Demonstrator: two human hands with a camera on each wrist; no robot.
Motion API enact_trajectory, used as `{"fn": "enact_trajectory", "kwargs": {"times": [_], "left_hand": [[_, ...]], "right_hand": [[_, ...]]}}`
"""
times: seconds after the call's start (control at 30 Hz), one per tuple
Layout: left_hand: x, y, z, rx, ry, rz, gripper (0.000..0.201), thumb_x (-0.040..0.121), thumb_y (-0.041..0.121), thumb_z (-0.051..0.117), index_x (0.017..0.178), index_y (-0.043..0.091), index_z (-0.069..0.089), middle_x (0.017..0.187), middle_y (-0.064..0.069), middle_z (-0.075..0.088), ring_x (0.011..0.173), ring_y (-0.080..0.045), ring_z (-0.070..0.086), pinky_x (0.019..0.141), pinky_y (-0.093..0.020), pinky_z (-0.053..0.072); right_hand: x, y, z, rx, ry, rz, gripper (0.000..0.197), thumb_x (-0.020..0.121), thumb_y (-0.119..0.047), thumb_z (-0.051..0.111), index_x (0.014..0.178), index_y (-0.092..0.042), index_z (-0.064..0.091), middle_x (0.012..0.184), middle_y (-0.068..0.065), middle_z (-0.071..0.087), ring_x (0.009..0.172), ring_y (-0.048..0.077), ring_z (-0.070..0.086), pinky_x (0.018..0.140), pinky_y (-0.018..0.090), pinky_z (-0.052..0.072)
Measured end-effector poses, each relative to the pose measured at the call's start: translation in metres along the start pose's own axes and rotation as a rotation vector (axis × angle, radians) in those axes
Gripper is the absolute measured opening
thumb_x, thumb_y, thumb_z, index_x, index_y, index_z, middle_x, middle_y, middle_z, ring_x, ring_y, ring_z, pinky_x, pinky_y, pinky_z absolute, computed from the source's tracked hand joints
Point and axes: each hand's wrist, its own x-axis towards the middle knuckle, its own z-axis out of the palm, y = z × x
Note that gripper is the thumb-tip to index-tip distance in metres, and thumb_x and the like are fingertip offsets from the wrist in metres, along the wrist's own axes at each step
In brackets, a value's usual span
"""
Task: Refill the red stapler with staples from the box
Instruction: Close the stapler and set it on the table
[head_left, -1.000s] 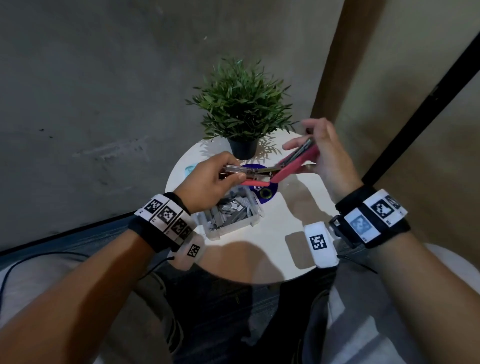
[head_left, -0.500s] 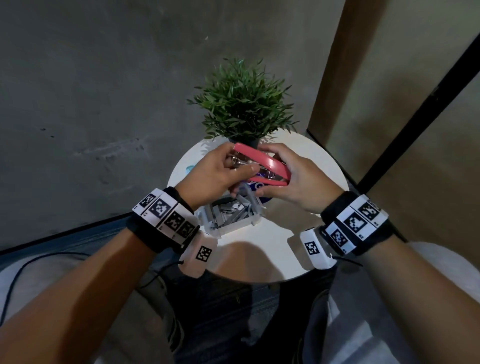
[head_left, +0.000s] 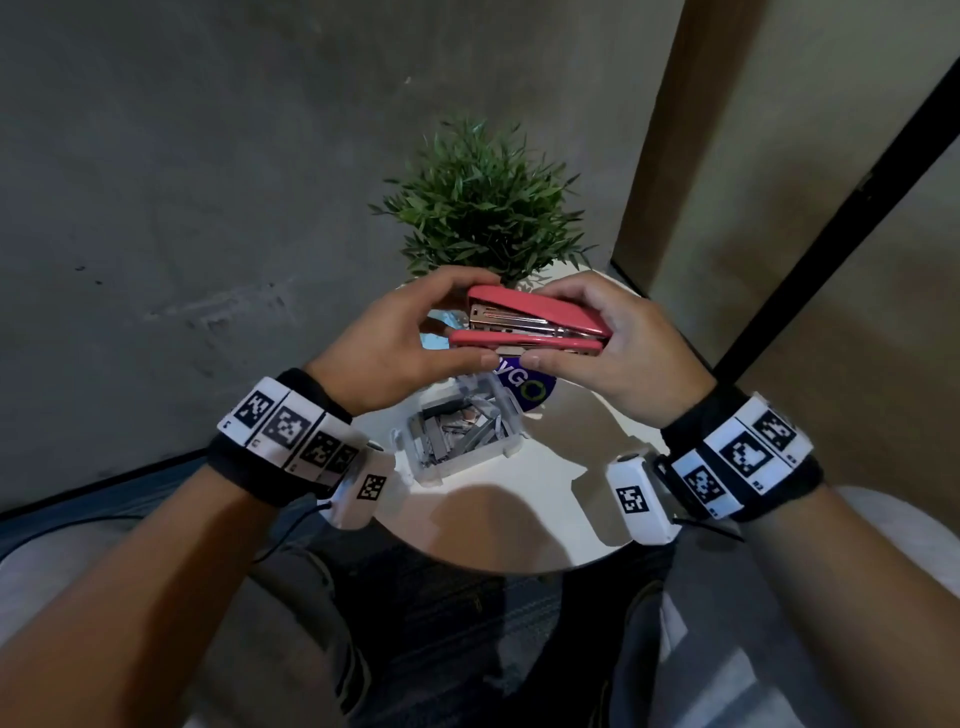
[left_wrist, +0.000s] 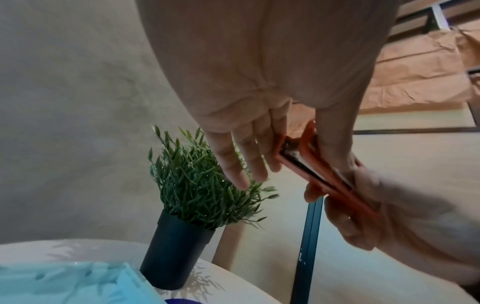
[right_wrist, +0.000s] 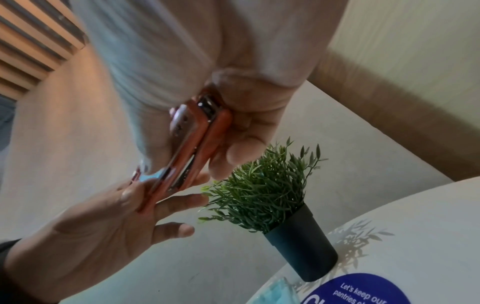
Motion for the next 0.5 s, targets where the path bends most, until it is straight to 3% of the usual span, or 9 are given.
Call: {"fn": "enact_trajectory", "kwargs": {"times": [0.1, 0.23, 0.5], "left_hand": [[-0.0026, -0.0018, -0.0034, -0.048, -0.013, -0.016, 0.068, 0.077, 0.025, 0.082, 0.137, 0.021, 0.050, 0.127, 0.007, 0.063, 0.113, -0.011, 0.064, 0.100, -0.036, 0.052], [-0.0042, -0.0013, -0.0027, 0.015, 0.036, 0.014, 0.063, 0.077, 0.029, 0.082, 0.133, 0.027, 0.053, 0.123, 0.010, 0.066, 0.111, -0.011, 0.065, 0.099, -0.040, 0.052], [-0.0060, 0.0000, -0.0003, 0.043, 0.077, 0.046, 0.056, 0.079, 0.032, 0.080, 0.130, 0.025, 0.057, 0.118, 0.011, 0.067, 0.107, -0.013, 0.066, 0.093, -0.040, 0.054]], "right_hand": [[0.0022, 0.0014, 0.0024, -0.024, 0.034, -0.042, 0.049, 0.078, -0.031, 0.084, 0.122, -0.020, 0.064, 0.108, -0.014, 0.066, 0.098, 0.003, 0.065, 0.082, 0.012, 0.049], [0.0015, 0.0038, 0.0020, -0.055, 0.051, -0.087, 0.051, 0.079, -0.031, 0.083, 0.125, -0.017, 0.064, 0.116, -0.007, 0.066, 0.105, 0.008, 0.064, 0.090, 0.021, 0.052], [0.0009, 0.0012, -0.0007, -0.102, 0.060, -0.107, 0.048, 0.079, -0.032, 0.082, 0.123, -0.018, 0.066, 0.110, -0.011, 0.065, 0.099, 0.001, 0.063, 0.084, 0.009, 0.046]]}}
